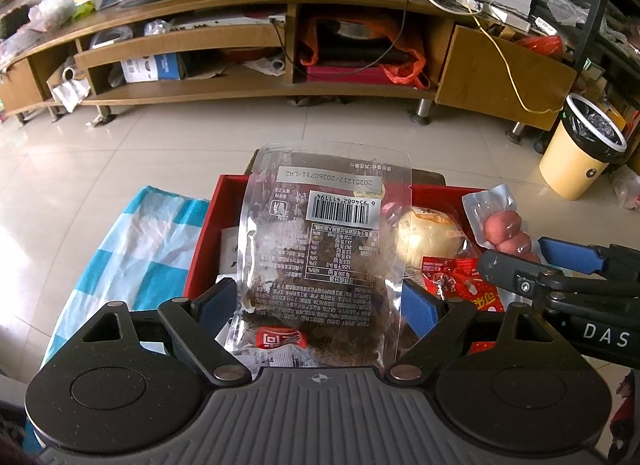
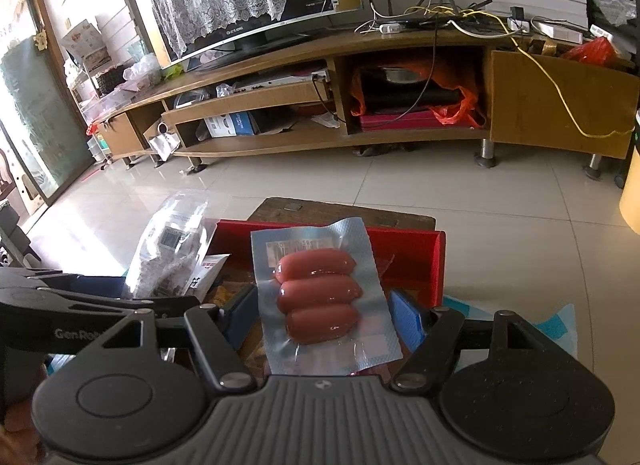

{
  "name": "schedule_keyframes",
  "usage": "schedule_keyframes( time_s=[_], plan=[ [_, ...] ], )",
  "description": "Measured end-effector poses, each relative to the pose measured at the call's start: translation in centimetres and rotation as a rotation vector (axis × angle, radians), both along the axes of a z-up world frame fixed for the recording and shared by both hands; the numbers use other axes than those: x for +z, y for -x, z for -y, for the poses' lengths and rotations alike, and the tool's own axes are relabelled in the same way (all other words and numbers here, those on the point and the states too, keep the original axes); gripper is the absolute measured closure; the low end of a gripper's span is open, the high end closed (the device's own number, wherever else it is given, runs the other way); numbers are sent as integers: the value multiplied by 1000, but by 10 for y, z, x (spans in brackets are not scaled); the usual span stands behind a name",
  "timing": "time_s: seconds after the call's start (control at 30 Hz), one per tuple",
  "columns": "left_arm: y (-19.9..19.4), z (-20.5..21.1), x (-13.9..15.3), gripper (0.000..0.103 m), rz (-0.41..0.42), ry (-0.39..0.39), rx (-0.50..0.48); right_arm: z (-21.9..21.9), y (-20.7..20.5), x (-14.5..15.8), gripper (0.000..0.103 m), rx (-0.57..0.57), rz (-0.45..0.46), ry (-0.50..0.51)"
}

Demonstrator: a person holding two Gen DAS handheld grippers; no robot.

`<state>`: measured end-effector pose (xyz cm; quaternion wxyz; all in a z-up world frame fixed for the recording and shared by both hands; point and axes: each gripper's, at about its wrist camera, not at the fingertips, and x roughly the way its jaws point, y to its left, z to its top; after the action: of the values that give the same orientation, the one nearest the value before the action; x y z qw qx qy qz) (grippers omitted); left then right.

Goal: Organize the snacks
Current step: 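Carry the dried-meat bag with the left gripper while the right gripper carries the sausage pack over the box, then lower both packs into the red box and open both grippers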

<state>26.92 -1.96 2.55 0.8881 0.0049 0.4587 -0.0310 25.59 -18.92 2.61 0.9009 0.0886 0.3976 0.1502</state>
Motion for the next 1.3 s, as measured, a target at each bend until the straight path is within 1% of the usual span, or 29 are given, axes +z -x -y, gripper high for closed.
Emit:
schedule_keyframes(
  time_s=[0.33,1.3],
  plan=[
    [-8,1,-4,13,-7,-9,10,-2,-3,-2,33,2,-3,10],
    [-20,5,-20,13,-39,-33,19,-7,-17,-19,33,10,-63,25]
  ],
)
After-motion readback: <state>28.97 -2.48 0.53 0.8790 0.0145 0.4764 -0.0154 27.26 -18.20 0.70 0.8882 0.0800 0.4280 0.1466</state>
